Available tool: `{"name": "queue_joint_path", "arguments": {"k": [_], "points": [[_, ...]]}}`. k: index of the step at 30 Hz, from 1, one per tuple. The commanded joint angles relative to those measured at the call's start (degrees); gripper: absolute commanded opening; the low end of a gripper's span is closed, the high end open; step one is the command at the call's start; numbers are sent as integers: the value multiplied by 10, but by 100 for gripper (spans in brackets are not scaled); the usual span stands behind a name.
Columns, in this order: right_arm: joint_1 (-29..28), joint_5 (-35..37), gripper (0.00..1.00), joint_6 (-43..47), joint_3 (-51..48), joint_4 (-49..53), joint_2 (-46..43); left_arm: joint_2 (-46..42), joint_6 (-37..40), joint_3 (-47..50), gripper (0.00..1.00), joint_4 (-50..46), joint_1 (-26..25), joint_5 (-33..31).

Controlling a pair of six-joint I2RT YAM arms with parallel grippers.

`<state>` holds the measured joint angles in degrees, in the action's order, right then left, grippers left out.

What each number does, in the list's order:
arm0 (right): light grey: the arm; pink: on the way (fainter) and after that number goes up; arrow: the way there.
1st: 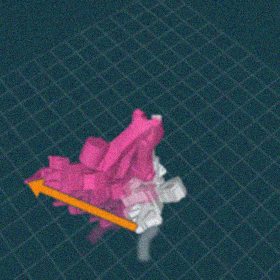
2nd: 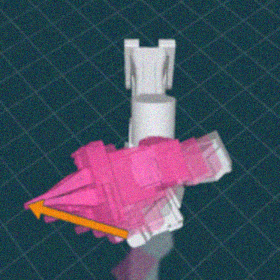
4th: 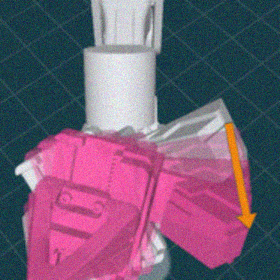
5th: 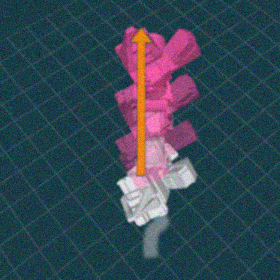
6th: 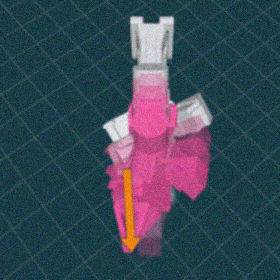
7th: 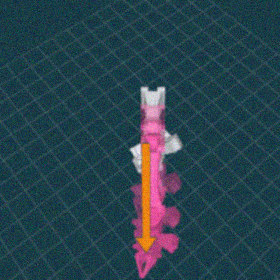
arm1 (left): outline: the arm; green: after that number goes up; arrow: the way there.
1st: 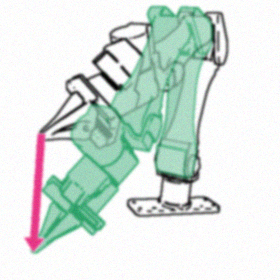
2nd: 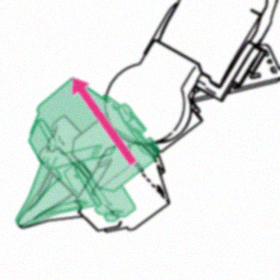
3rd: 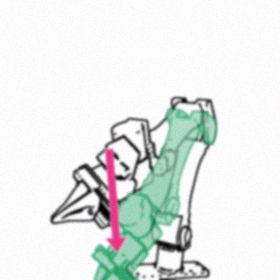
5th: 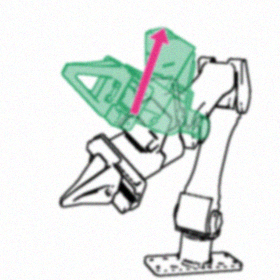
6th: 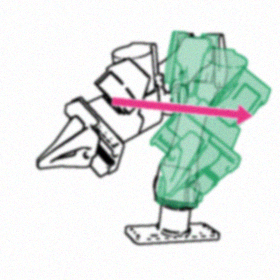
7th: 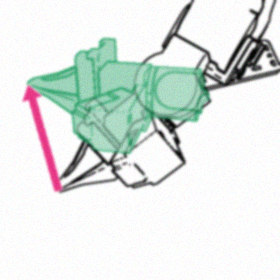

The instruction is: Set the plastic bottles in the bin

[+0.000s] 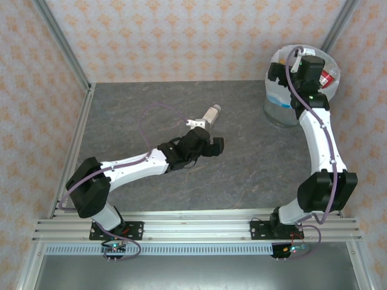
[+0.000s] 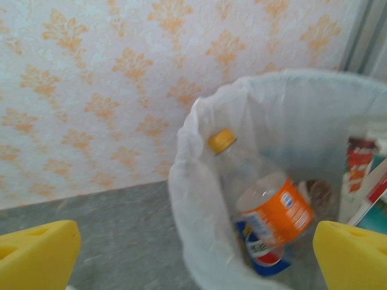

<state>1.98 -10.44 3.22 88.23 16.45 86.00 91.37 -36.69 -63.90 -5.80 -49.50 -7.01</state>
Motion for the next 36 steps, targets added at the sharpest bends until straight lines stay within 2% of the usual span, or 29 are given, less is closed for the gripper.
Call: {"name": "queue_joint_path", "arguments": {"k": [1,9,12,18,21,28,36], "points": [[-23,-35,99,-83,-44,-28,-31,-25,-27,8,100,-41,15,-52],[-136,0,99,-131,-134,-48,-51,-46,-73,33,100,-61,43,-83],[-179,37,99,-151,-158,-49,-43,-56,-71,45,100,-60,55,-76],[-220,79,99,-234,-203,-69,-16,-82,-91,64,100,-89,77,-91],[-231,76,99,-265,-217,-81,4,-99,-113,83,100,-103,89,-109],[-254,23,99,-280,-137,-14,108,-132,-151,119,100,-119,108,-136],[-287,77,99,-298,23,116,247,-138,-158,124,100,-131,112,-142]]}}
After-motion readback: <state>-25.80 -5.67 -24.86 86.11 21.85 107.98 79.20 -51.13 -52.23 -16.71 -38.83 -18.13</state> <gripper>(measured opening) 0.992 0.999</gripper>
